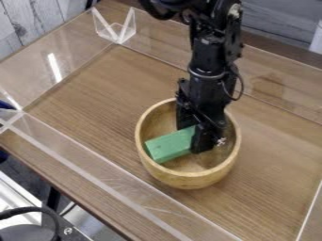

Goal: Remove the green block from inside the brown bowl and put it on the table

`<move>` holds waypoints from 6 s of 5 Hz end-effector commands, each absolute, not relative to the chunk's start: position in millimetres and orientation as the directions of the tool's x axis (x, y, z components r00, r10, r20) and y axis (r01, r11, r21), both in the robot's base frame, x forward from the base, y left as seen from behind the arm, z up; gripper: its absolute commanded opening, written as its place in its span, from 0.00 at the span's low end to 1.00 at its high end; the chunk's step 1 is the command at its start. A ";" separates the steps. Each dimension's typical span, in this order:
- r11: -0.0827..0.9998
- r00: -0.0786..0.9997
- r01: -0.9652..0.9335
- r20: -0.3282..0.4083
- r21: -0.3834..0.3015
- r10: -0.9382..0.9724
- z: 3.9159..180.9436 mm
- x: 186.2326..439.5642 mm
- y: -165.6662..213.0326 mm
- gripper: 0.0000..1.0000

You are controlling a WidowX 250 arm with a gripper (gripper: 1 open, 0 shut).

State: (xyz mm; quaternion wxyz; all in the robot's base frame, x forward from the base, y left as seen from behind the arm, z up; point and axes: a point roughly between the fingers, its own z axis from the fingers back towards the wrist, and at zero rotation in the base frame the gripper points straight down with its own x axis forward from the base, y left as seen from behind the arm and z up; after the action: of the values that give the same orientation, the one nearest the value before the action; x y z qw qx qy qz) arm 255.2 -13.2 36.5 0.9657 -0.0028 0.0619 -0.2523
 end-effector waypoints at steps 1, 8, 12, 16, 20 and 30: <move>0.876 0.875 0.482 -0.047 0.001 -0.482 58.7 266.4 -10.8 0.00; 0.951 0.954 0.296 0.019 0.084 -0.299 110.3 310.2 66.7 0.00; 0.909 0.911 0.412 0.013 0.060 -0.413 79.4 316.3 0.0 0.00; 0.933 0.934 0.353 0.030 0.073 -0.356 86.7 321.1 20.9 0.00; 0.979 0.982 0.181 0.044 0.092 -0.186 95.2 332.2 91.3 0.00; 0.991 0.992 0.111 0.058 0.071 -0.115 64.2 347.7 116.8 0.00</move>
State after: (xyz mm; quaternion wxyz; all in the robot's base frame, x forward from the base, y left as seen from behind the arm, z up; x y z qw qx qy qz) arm 336.5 110.2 40.8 0.9979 0.0202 0.0065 -0.0614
